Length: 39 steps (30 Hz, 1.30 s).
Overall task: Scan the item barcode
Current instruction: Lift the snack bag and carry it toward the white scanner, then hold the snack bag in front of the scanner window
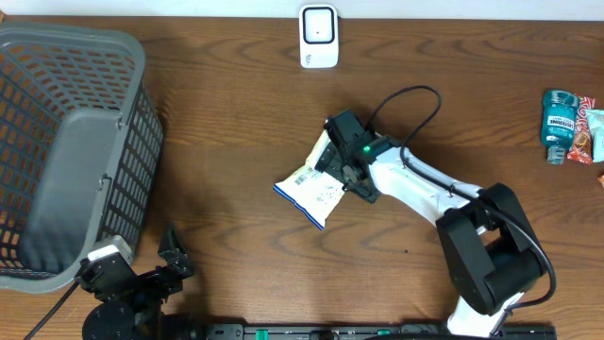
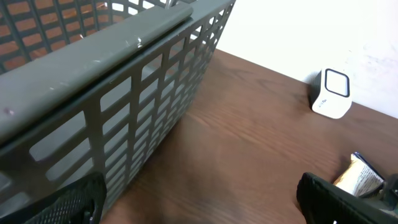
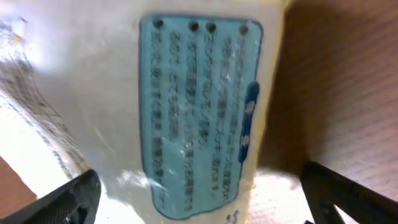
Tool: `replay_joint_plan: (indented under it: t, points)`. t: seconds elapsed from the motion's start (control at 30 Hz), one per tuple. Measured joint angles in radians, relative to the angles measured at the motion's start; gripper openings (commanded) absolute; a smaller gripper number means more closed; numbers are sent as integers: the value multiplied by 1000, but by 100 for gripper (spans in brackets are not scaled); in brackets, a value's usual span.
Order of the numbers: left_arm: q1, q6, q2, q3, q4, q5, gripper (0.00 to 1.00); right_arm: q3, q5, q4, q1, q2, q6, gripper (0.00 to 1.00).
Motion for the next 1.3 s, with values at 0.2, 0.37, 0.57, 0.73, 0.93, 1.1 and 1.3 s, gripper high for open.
replay_joint_plan:
  t: [0.2,0.37,0.57,0.73,0.93,1.1,1.3]
  points:
    - [0,0,0,0,0,0,98,-81,5,163,-7,-31,-7,1]
    - [0,0,0,0,0,0,98,-92,-30,230,-27,-43,-187,1]
    - [0,0,0,0,0,0,98,-130,-21,213,-82,-291,-515,1]
    - [0,0,0,0,0,0,98,-121,-24,224,-83,-652,-822,1]
    - [0,0,0,0,0,0,98,-119,-63,208,-80,-778,-1088,1]
    - [0,0,0,0,0,0,98,-119,-67,209,-80,-769,-1312,1]
    - [0,0,0,0,-2,0,98,-123,-39,432,-79,-627,-1603,1]
